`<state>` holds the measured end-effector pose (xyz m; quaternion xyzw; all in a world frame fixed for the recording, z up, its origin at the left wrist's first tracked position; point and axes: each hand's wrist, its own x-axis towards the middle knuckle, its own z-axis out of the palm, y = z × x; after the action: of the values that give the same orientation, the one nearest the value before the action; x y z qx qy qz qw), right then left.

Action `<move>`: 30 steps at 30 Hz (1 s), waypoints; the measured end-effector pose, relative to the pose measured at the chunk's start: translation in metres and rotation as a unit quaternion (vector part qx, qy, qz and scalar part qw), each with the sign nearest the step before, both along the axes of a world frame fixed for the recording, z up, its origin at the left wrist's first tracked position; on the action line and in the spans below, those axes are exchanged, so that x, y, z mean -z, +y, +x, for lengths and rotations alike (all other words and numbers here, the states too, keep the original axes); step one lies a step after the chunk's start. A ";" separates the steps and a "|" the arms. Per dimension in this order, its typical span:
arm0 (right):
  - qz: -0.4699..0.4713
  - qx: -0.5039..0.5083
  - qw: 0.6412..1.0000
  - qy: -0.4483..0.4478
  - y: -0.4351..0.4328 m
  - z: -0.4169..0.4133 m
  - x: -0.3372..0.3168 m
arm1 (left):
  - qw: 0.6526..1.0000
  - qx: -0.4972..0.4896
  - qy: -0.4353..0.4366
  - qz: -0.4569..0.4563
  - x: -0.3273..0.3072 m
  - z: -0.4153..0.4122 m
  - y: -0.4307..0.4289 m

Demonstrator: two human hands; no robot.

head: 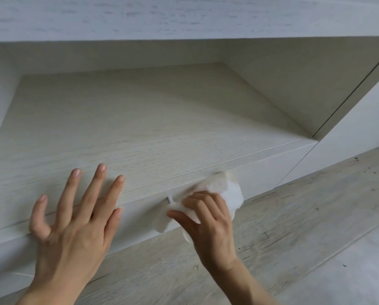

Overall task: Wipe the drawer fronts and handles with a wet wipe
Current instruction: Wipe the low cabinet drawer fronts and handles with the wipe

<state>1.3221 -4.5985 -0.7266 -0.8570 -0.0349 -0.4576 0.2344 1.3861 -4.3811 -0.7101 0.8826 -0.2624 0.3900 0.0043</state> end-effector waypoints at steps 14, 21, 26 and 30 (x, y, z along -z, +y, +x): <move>0.016 0.000 1.000 -0.019 0.030 0.003 0.004 | 1.000 -0.012 -0.015 -0.005 0.003 -0.001 -0.001; 0.013 0.016 0.999 -0.044 0.028 0.006 0.005 | 1.000 0.001 0.004 -0.026 0.008 0.007 -0.001; 0.029 0.017 0.998 -0.045 0.031 0.007 -0.005 | 1.000 0.011 -0.004 -0.020 0.012 0.009 0.000; 0.028 0.008 0.999 -0.030 0.025 0.008 -0.005 | 0.999 0.020 -0.003 -0.031 0.016 0.011 0.002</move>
<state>1.3299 -4.5733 -0.7211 -0.8360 -0.0228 -0.4861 0.2535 1.3973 -4.3794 -0.7256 0.8756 -0.2676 0.4004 0.0386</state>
